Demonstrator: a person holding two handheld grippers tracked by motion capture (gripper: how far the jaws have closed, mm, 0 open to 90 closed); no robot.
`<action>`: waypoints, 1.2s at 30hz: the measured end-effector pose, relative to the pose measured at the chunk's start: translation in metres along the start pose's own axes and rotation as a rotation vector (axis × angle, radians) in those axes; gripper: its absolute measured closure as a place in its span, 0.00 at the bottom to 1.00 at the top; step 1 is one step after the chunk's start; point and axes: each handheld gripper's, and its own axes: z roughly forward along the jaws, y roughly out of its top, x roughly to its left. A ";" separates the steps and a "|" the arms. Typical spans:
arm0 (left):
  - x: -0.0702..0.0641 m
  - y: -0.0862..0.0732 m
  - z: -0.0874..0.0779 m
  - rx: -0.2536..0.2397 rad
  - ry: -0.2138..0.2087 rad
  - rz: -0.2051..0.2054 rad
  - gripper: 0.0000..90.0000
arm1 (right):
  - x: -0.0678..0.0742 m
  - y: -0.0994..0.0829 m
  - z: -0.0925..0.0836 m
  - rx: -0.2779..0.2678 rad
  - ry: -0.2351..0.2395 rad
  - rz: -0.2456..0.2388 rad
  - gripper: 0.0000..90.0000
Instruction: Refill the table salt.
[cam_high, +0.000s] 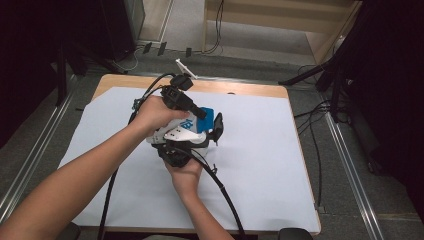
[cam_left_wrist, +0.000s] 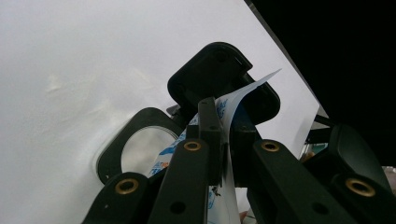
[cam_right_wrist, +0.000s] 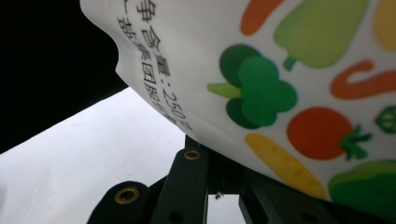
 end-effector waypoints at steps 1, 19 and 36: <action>0.000 0.000 0.000 0.000 -0.002 -0.001 0.98 | 0.000 0.000 0.000 0.000 0.001 0.000 1.00; -0.001 0.000 0.000 -0.003 -0.011 -0.012 0.98 | 0.000 0.001 0.000 -0.004 0.000 -0.013 1.00; -0.003 -0.005 -0.010 -0.022 -0.020 0.017 0.99 | 0.000 -0.002 0.002 0.003 -0.005 -0.037 1.00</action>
